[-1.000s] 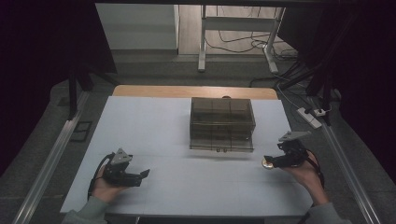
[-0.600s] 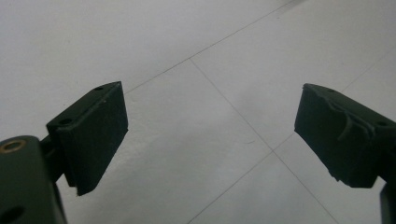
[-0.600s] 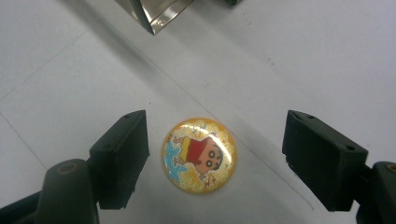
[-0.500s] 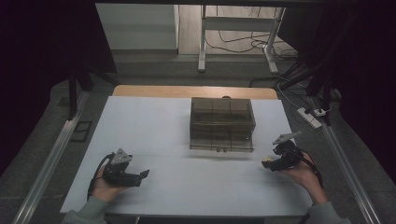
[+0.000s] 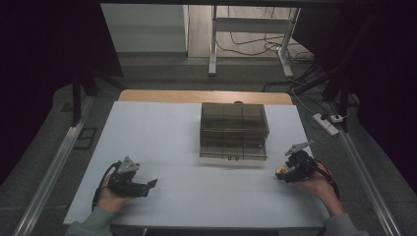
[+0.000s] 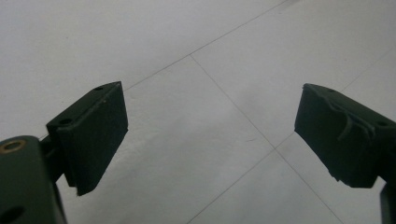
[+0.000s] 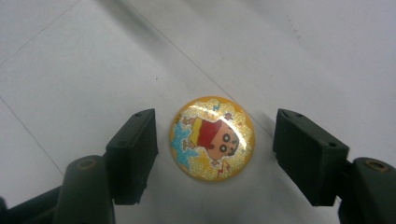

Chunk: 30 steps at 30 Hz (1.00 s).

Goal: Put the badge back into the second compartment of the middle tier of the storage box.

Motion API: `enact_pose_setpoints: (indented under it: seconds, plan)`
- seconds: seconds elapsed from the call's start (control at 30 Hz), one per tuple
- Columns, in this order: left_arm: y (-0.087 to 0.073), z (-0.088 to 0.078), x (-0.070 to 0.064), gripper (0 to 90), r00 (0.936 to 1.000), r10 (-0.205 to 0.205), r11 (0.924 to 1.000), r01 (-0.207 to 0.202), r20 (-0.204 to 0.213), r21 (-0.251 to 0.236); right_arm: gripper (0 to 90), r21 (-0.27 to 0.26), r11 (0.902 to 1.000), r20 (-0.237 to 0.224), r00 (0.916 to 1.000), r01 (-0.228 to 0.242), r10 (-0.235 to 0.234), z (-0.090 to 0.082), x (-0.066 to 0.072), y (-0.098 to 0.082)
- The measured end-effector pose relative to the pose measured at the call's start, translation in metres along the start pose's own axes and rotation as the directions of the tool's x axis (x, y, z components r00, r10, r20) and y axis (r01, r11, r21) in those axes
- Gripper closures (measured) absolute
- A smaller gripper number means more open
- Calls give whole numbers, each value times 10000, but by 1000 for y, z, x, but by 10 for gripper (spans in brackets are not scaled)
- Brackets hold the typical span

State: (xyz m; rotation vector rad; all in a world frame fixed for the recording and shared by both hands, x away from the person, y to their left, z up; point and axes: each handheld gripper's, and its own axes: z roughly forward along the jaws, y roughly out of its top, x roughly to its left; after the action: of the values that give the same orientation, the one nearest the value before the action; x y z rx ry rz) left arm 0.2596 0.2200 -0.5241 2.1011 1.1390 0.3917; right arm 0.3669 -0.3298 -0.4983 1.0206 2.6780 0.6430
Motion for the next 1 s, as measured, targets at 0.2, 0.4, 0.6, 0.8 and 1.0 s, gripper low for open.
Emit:
enact_pose_setpoints:
  seconds: [0.2,0.4,0.6,0.8,1.0]
  plan:
    - [0,0,0,97,10000,46,10000,-46,21,43,346,104,9999,23,10000,89,-89,1,1,0]
    - [0,1,-1,97,10000,17,10000,-18,3,62,379,118,9999,59,9999,101,-101,1,2,1]
    - [0,0,0,97,10000,63,10000,-63,-1,56,466,86,10000,171,9999,-12,11,0,2,1]
    - [0,0,0,97,10000,56,10000,-56,-23,52,470,89,10000,183,9998,0,-2,0,2,1]
    - [0,1,0,97,10000,10,10000,-10,-20,70,467,84,9999,181,9998,129,-130,1,2,1]
